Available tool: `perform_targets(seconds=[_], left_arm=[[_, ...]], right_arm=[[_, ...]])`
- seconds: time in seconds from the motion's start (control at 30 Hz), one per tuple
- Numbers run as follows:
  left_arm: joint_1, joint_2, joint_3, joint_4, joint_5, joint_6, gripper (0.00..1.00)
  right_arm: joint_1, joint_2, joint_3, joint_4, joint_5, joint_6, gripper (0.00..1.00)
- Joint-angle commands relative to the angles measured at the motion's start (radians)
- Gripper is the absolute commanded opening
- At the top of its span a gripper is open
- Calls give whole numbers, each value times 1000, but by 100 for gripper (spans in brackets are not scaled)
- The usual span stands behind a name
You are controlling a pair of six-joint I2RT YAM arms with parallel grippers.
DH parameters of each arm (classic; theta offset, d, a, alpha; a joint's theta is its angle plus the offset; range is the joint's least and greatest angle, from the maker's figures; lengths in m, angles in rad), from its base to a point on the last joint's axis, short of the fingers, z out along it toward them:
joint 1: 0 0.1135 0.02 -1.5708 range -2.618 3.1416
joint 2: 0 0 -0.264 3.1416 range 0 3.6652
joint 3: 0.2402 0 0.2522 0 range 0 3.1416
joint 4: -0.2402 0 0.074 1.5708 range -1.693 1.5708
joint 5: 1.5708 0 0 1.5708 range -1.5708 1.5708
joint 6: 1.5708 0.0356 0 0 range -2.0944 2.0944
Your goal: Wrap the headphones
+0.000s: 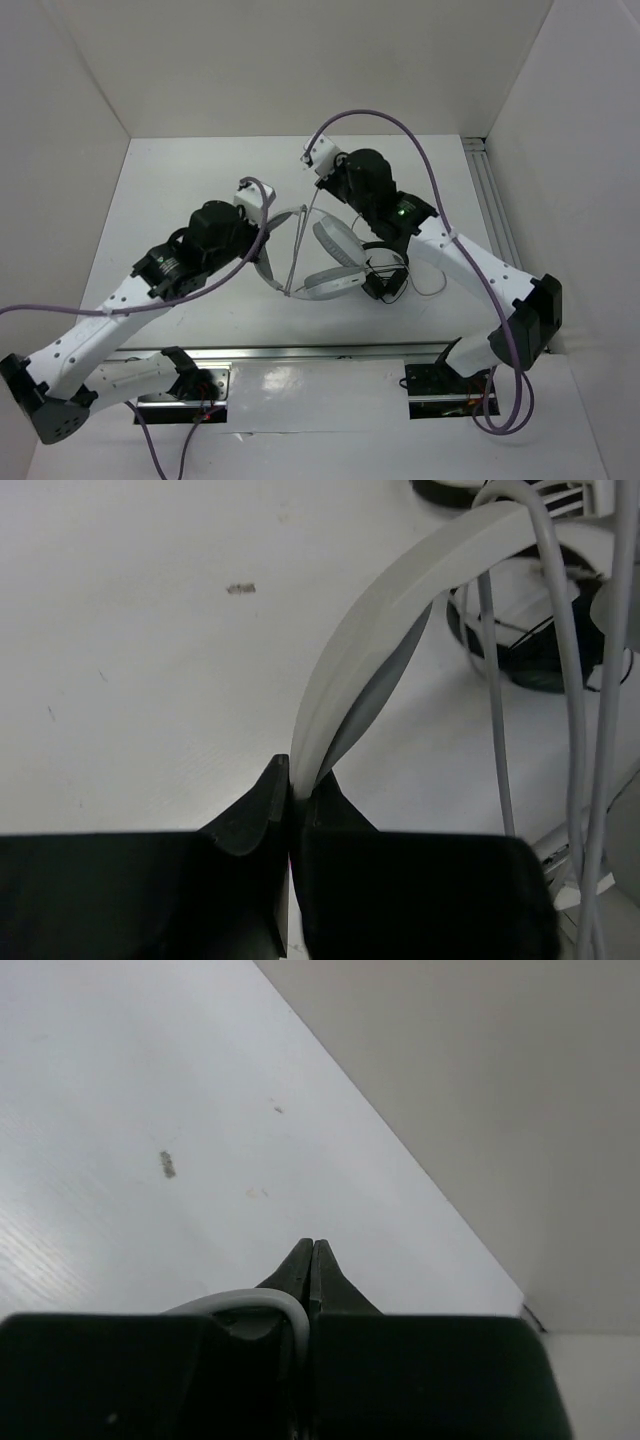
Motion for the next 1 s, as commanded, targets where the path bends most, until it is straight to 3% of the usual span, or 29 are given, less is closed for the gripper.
perform_targets(seconds=[0.0,0.1,0.27,0.33,0.4,0.53,0.6,0.63,0.73,0.83,0.9,0.97], left_arm=[[-70,-102,-5,-251,158,80,0],[-83,-159,62,-277,159,68,0],[-83,-159,261,-292,161,48,0],[-83,-141,376,-268,200,34,0],[-83,-109,497,-254,163,-35,0],[-83,-75,620,-211,71,-107,0],[-83,-64,645,-200,13,-145,0],[-83,-52,662,-188,-41,-145,0],[-83,-27,688,-166,-159,-197,0],[-63,28,731,-154,-243,-231,0],[-23,77,751,-134,-274,-240,0],[8,118,795,-134,-324,-253,0]], right_arm=[[-175,-7,109,243,-186,159,0],[-272,57,184,121,-436,196,0],[-369,228,319,-57,-1003,314,0],[-381,270,316,-38,-1217,406,0],[-358,296,255,49,-1316,495,1],[-256,269,-110,613,-1308,728,2],[-213,269,-217,816,-1282,880,5],[-200,284,-260,1031,-1282,941,10],[-176,370,-360,1320,-1249,1126,15],[-156,447,-402,1462,-1239,1239,16],[-145,470,-440,1580,-1213,1285,7],[-136,481,-471,1620,-1212,1296,6]])
